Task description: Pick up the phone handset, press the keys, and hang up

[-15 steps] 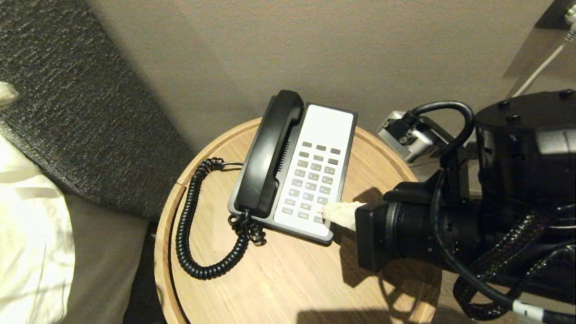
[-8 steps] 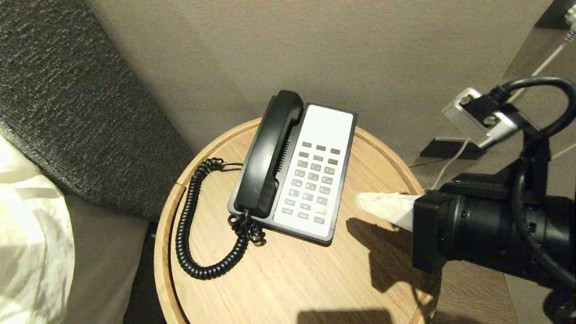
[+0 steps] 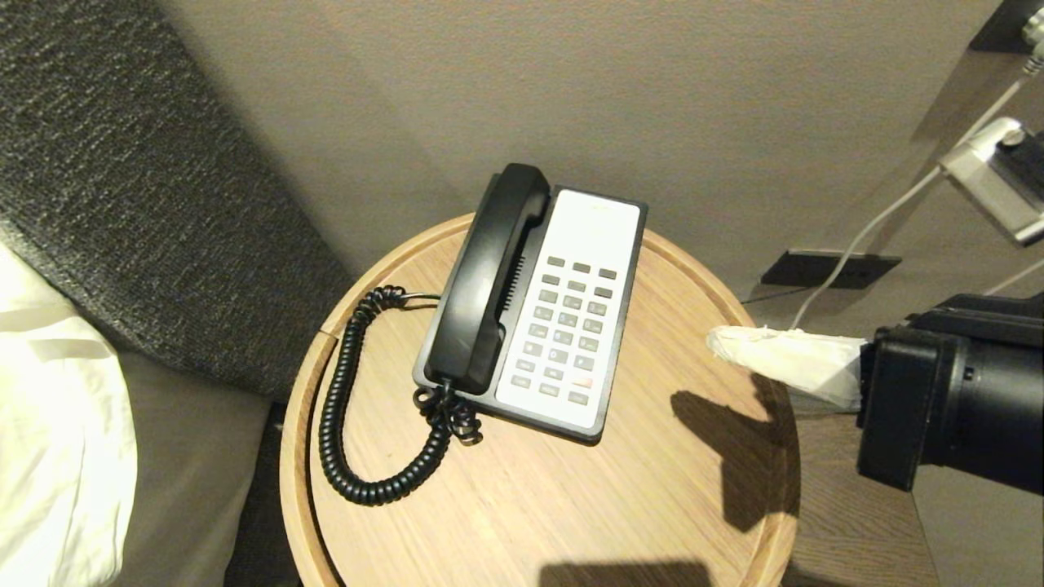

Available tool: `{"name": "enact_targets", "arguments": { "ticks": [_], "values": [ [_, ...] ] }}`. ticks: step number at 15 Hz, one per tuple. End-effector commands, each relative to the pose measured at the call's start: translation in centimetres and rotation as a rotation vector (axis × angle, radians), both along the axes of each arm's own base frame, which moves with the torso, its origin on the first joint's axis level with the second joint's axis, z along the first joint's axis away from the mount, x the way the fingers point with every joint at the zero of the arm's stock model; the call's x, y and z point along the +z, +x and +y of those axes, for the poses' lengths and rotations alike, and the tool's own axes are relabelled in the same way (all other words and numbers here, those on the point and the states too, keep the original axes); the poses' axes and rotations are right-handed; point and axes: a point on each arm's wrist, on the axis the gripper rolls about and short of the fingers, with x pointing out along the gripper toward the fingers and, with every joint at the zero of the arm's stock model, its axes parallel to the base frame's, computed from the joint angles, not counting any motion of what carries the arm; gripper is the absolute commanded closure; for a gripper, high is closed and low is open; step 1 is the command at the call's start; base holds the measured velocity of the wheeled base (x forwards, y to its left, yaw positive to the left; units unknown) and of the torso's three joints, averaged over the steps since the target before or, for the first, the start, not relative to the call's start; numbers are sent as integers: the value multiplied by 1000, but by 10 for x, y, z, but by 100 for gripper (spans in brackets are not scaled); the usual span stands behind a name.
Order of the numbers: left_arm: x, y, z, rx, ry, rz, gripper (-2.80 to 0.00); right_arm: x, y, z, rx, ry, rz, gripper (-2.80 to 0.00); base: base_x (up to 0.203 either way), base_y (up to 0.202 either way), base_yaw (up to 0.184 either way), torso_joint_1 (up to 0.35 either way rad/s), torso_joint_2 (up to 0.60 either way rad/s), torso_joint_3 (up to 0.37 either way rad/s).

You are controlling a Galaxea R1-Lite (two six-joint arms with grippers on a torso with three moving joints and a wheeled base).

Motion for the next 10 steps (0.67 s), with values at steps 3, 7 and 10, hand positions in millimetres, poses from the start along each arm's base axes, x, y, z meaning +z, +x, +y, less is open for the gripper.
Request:
{"name": "enact_targets", "arguments": {
  "ticks": [3, 7, 10],
  "values": [
    [-42, -9, -4, -169, 81, -69, 0, 5, -7, -10, 0, 29, -20, 0, 0, 0, 0, 0, 0, 0],
    [-59, -8, -11, -514, 230, -205, 0, 5, -13, -19, 2, 39, -28, 0, 0, 0, 0, 0, 0, 0],
    [-68, -7, -13, -630, 358, -136, 0, -3, -17, -24, 1, 27, -17, 0, 0, 0, 0, 0, 0, 0]
  ]
}}
